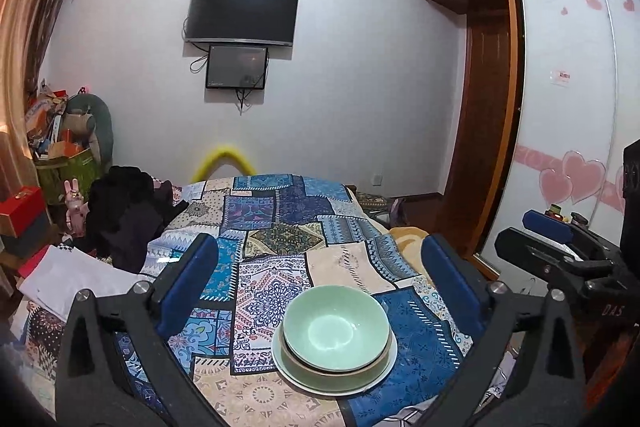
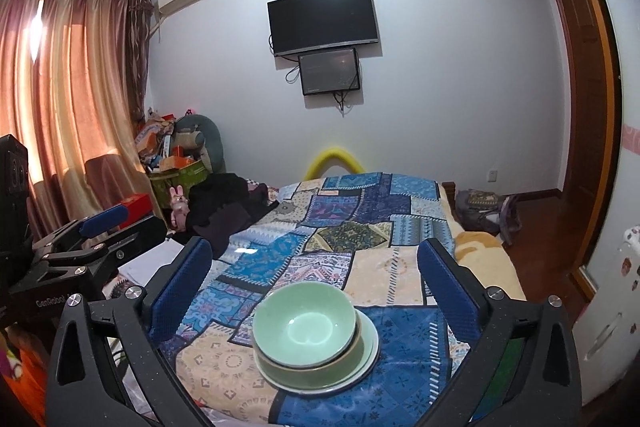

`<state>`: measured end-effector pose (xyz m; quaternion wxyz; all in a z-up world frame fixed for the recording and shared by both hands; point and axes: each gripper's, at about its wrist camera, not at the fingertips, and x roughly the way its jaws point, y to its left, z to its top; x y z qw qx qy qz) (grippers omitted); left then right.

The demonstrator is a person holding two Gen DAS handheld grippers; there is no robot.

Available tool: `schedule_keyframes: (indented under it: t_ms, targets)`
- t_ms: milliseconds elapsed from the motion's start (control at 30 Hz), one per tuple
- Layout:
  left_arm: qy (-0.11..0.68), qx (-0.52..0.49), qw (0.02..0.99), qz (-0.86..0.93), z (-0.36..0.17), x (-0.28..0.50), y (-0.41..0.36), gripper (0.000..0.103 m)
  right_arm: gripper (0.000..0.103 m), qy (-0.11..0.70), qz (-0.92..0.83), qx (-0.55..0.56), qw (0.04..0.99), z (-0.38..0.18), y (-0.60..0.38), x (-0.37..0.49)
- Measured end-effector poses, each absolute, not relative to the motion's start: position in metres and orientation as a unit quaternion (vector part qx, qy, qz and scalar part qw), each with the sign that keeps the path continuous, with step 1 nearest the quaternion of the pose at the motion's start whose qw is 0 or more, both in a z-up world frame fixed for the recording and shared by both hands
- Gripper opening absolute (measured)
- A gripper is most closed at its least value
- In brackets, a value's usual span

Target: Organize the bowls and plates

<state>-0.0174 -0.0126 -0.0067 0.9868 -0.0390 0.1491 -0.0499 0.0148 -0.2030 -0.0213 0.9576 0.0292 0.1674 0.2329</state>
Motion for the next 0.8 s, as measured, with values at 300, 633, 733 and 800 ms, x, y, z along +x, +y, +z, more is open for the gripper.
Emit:
schedule_keyframes:
  t_ms: [300,633,733,800]
  targets:
    - [0.152,-0.039,0.986,-0.049,-0.0097,-0.0164,-0.0149,0.103,0.103,0.166,0.233,0.035,0.957,-0.0208,-0.2063,0.0126]
    - [0.152,-0.039,0.986,-0.048,-0.0107,-0.0161,-0.0144,0.103,0.103,0.165,0.235,0.03,0.957,-0.0184,-0.2048,0.0118]
    - [0.149,-0.034,0.987,-0.046,-0.0117,-0.0166,-0.0151,0.103,0.103,0.166,0.236,0.029,0.957,-0.0179,-0.2039,0.012]
    - [0.149,-0.035,0.987,-0.047,-0.0124,-0.0173,-0.0159,0.103,0.103,0.166,0.236,0.028,0.957,-0.0171,-0.2037,0.0114]
